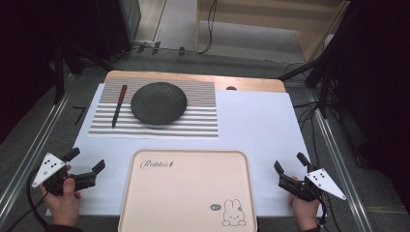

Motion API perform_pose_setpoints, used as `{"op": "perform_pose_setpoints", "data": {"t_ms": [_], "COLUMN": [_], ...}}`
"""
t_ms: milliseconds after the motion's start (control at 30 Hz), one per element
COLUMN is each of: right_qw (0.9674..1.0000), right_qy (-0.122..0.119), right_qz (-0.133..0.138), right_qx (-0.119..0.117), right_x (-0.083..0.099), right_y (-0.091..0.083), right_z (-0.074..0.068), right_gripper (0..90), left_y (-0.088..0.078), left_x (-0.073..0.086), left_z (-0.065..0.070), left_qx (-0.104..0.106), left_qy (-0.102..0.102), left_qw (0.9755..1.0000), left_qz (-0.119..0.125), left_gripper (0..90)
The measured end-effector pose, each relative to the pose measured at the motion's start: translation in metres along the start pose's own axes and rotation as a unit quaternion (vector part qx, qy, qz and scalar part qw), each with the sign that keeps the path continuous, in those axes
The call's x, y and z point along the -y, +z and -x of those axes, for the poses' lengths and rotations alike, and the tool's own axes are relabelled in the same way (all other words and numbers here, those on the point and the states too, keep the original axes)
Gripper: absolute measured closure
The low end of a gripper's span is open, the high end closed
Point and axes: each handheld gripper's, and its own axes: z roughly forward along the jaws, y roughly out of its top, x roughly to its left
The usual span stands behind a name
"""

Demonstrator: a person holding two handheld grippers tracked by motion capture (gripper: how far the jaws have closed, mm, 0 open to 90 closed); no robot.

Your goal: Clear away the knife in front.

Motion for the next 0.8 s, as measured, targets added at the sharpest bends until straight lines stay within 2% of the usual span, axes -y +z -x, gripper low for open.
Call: {"op": "perform_pose_setpoints", "data": {"t_ms": [267,367,433,533,567,800], "right_qw": [1.0000,1.0000,1.0000,1.0000,1.0000,0.9999], "right_qy": [-0.001,-0.005,-0.006,-0.005,-0.007,-0.009], "right_qz": [-0.001,0.001,0.000,-0.002,-0.003,-0.005], "right_qx": [0.000,0.002,0.002,0.003,0.004,0.006], "right_x": [0.000,0.000,0.000,0.000,0.000,0.000], "right_y": [0.000,0.000,0.000,0.001,0.001,0.002], "right_z": [-0.001,-0.001,-0.001,-0.002,-0.002,-0.002], "right_gripper": [10.2,10.2,10.2,10.2,10.2,10.2], "left_y": [-0.001,-0.002,-0.002,-0.001,-0.001,0.004], "left_x": [-0.006,-0.015,-0.022,-0.032,-0.040,-0.061], "left_z": [0.004,0.012,0.017,0.024,0.027,0.029], "left_qx": [-0.004,-0.009,-0.005,0.001,-0.003,-0.007], "left_qy": [0.001,0.014,0.022,0.023,0.028,0.038], "left_qw": [1.0000,0.9998,0.9997,0.9997,0.9996,0.9993], "left_qz": [0.003,0.008,0.009,0.009,0.007,0.005], "left_gripper": [0.0,0.0,0.0,0.0,0.0,0.0]}}
